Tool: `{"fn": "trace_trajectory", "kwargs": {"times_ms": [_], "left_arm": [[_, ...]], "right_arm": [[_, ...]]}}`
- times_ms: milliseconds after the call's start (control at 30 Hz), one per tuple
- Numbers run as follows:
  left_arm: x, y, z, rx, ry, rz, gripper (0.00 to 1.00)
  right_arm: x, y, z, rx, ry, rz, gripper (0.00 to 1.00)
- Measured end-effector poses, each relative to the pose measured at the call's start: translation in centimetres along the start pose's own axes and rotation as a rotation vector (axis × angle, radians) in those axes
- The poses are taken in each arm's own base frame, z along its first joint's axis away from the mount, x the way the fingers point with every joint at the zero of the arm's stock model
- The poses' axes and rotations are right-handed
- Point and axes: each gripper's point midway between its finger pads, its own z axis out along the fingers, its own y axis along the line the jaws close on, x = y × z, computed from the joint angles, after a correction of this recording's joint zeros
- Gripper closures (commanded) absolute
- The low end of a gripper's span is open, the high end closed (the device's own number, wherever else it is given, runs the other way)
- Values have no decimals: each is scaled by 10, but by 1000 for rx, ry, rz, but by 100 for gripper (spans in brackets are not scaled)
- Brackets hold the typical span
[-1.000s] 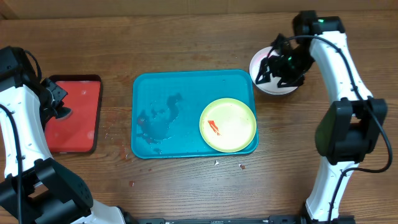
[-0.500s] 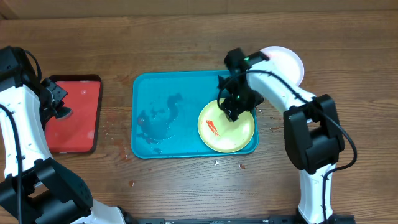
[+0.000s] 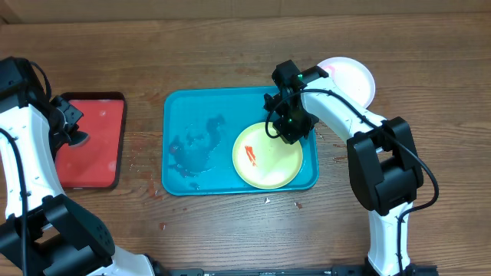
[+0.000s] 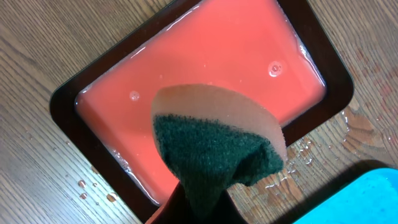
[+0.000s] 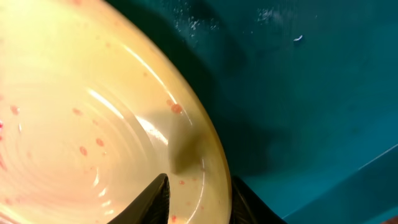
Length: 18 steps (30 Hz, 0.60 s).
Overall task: Clean dirty plates on tray and stack at the side
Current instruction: 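Move the right gripper to the yellow plate rim and grasp it, then bring the sponge from the red tray to the yellow plate with the left gripper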
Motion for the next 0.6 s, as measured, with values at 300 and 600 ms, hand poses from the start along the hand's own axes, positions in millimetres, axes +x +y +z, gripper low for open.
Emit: {"fn": "trace_trajectory", "kwargs": {"times_ms": [300,600], "left_arm": [[5,-19,-1,107,30,67,96],[12,-38,-3,182,51,132,96]], "right_arm": [[12,3,0,-9,49,93,61],[26,5,11,-10,93,260,67]]}}
